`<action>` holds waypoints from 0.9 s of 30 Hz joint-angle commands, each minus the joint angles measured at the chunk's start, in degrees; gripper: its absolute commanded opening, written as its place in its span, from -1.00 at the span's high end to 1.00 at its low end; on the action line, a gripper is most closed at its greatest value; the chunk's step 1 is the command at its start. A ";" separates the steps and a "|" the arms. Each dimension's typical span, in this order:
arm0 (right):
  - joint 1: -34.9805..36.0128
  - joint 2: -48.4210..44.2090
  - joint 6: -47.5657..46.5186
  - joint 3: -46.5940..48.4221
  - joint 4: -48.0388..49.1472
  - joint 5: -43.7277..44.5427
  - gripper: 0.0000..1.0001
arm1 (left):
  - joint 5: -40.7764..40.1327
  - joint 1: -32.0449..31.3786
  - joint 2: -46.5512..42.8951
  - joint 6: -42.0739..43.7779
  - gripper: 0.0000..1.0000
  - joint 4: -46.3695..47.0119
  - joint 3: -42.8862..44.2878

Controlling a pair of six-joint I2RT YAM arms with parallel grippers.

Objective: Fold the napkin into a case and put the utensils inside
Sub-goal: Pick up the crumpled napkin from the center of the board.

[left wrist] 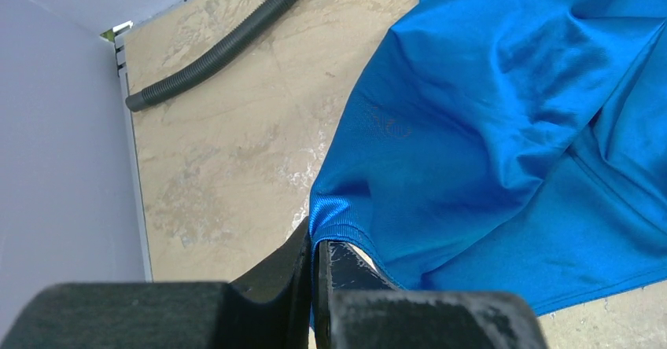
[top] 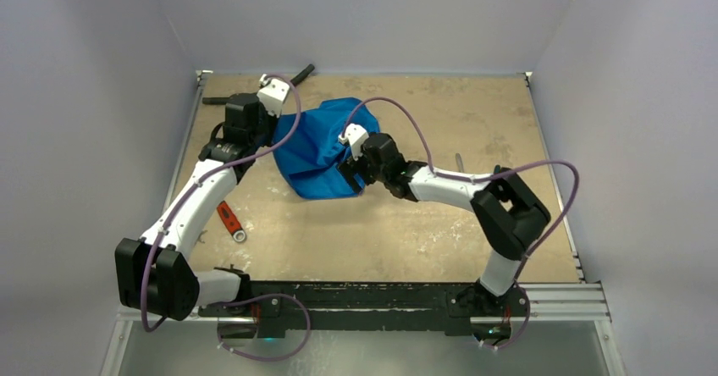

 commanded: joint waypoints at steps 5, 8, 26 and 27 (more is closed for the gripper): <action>3.64 7.88 11.96 2.15 3.15 8.50 -0.64 | -1.51 0.47 -1.10 0.15 1.00 -1.43 2.56; 3.76 8.27 14.23 1.40 3.25 8.57 -0.51 | -1.40 0.60 -1.35 0.43 1.00 -1.80 2.57; 3.54 5.23 18.86 2.35 -1.59 14.88 1.00 | 0.34 0.58 -2.24 2.18 1.00 -4.95 8.76; 3.25 2.95 18.32 2.75 -2.36 15.63 1.00 | 0.64 0.60 -2.36 2.59 1.00 -5.30 9.77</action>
